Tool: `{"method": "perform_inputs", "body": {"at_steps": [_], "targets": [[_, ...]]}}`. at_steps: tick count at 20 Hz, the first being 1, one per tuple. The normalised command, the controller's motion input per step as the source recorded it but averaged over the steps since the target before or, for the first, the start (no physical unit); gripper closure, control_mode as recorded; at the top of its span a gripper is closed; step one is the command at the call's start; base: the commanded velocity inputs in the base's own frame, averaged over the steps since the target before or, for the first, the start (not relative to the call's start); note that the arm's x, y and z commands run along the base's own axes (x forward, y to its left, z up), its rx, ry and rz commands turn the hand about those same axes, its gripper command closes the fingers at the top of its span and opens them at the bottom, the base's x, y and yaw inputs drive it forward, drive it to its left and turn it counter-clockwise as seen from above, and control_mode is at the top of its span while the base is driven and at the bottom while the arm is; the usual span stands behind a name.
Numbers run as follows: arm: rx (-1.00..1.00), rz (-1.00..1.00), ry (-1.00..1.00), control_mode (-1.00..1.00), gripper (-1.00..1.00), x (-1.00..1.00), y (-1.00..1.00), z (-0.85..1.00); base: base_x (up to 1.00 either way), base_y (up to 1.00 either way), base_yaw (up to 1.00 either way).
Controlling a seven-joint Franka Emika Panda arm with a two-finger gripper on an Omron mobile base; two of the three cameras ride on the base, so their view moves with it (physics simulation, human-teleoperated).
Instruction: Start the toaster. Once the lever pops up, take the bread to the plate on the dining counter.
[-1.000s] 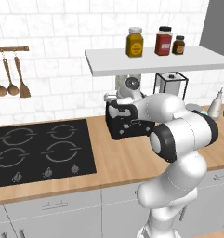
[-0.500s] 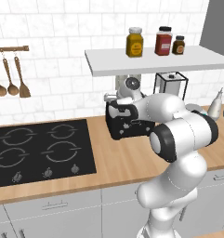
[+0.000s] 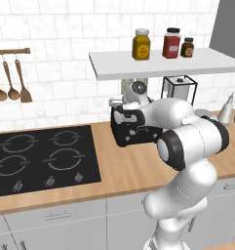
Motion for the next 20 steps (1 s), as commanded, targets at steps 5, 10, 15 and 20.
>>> {"method": "perform_inputs", "body": {"at_steps": [5,10,15,20], "targets": [[0.00,0.00,0.00,-1.00,-1.00,0.00,0.00,0.00,0.00,0.00,0.00],[0.00,0.00,0.00,-1.00,-1.00,0.00,0.00,0.00,0.00,0.00,0.00],[0.00,0.00,0.00,-1.00,-1.00,0.00,0.00,0.00,0.00,0.00,0.00],[0.00,0.00,0.00,-1.00,-1.00,0.00,0.00,0.00,0.00,0.00,0.00]]}}
